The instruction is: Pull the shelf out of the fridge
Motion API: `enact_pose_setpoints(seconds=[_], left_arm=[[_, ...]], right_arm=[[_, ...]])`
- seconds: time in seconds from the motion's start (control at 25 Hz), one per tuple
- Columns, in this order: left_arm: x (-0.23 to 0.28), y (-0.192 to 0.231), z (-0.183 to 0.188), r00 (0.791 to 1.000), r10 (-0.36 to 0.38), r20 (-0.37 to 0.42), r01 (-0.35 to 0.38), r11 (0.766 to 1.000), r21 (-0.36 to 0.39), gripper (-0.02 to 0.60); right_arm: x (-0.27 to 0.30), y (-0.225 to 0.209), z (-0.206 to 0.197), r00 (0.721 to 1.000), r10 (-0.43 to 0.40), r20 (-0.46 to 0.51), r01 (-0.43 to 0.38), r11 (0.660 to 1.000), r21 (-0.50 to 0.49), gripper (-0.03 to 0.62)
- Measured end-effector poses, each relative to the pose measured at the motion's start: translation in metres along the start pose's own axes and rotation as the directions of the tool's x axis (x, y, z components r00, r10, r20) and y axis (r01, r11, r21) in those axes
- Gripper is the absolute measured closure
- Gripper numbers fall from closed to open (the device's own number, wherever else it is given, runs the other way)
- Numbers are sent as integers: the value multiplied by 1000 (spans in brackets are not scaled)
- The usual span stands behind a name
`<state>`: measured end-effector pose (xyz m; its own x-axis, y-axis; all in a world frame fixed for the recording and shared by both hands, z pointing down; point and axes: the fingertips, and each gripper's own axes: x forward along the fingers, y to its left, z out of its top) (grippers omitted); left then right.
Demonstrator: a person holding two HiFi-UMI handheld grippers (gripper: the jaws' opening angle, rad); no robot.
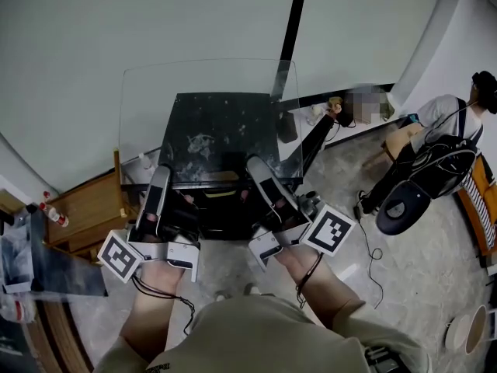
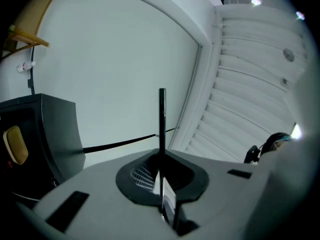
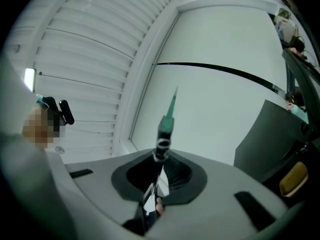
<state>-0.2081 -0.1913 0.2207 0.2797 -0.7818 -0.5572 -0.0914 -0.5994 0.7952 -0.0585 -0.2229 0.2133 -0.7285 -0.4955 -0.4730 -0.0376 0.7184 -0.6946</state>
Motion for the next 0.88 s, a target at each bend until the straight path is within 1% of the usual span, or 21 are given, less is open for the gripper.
enact_pose_setpoints(seconds=[0.16,0.32,0.56,0.88], left_arm=[[4,6,1,1000,6,0,-6,1000,4,568],[-4,25,-3,999,32,11,-32,999,-22,568],[-21,60,-14,994,111,4,-111,993,-52,568],[-33,93,-20,976,219,-13,-219,972,-82,568]], right_arm=[[3,-6,1,1000,-9,16,9,1000,7,585],[-2,-19,-4,999,-40,2,40,999,4,585],[-18,-53,-21,994,-104,-24,105,993,61,585],[-32,-89,-39,979,-194,-59,200,968,153,585]])
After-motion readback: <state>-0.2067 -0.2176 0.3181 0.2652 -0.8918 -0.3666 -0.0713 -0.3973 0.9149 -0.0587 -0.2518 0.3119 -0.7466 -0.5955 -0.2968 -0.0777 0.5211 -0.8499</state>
